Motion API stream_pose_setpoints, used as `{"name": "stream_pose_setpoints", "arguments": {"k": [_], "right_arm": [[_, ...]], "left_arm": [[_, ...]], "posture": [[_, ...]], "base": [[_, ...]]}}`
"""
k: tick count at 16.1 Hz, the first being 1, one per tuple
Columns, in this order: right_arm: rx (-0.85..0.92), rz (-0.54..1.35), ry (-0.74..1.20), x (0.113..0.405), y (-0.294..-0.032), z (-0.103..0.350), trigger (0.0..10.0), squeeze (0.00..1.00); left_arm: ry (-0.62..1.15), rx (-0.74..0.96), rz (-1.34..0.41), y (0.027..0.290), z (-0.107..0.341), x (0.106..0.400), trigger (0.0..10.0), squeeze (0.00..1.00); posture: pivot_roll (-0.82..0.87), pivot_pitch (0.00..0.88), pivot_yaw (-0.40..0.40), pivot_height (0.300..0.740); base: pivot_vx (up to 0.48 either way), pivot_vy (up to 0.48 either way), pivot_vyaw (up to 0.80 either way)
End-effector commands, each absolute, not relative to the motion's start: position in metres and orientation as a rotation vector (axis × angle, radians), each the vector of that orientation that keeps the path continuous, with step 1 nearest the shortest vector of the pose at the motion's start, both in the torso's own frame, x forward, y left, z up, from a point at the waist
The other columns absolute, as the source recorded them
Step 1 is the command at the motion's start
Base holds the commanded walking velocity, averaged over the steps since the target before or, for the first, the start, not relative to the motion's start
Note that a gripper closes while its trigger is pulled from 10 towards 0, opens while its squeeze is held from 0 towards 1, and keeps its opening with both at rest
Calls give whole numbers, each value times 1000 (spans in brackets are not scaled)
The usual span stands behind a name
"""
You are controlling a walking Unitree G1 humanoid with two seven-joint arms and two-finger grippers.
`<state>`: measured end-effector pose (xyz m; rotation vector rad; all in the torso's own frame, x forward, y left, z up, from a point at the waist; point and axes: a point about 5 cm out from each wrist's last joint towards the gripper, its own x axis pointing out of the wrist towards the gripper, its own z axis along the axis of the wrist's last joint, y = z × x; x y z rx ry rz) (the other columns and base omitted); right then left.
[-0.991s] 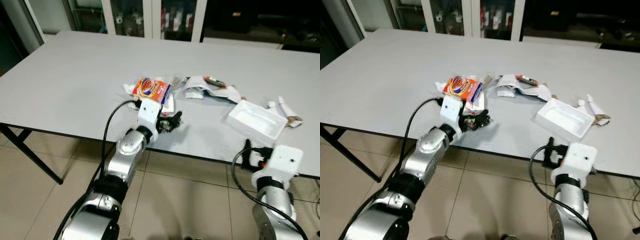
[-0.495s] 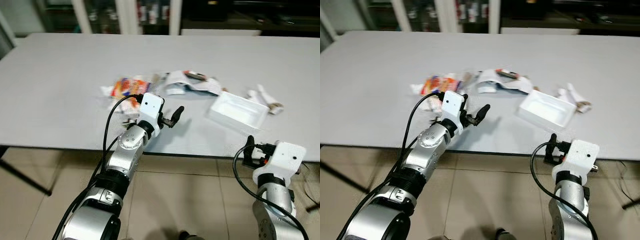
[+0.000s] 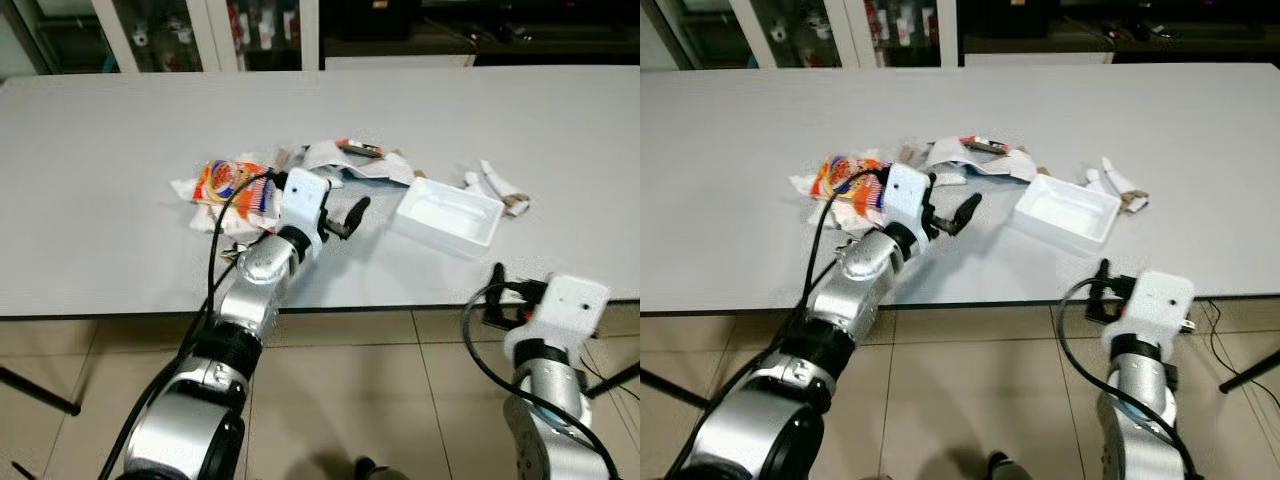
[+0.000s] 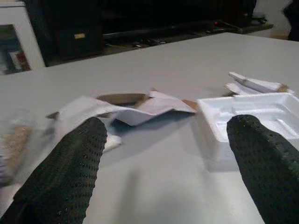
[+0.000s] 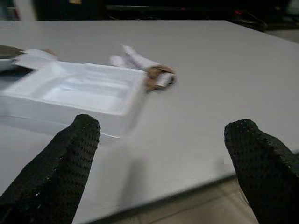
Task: Picking trash to rubbish bin
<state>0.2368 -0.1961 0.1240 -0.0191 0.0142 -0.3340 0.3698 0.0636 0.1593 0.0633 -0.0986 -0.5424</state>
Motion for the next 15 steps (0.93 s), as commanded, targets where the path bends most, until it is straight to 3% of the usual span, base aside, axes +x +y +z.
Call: {"name": "stream_pose_setpoints", "arguments": {"k": [1, 8, 15], "right_arm": [[-35, -317, -3, 239, -194, 127, 10000, 0], [-141, -342, -44, 242, -195, 135, 10000, 0], [-120, -313, -137, 246, -189, 147, 10000, 0]], "left_arm": [[-102, 59, -525, 68, 162, 373, 10000, 0], [-116, 68, -537, 67, 164, 374, 10000, 0], [-138, 78, -563, 64, 170, 374, 10000, 0]], "posture": [[87, 74, 30, 740], [92, 67, 25, 740], [96, 69, 24, 740]], "base": [[304, 0, 0], [404, 0, 0], [453, 0, 0]]}}
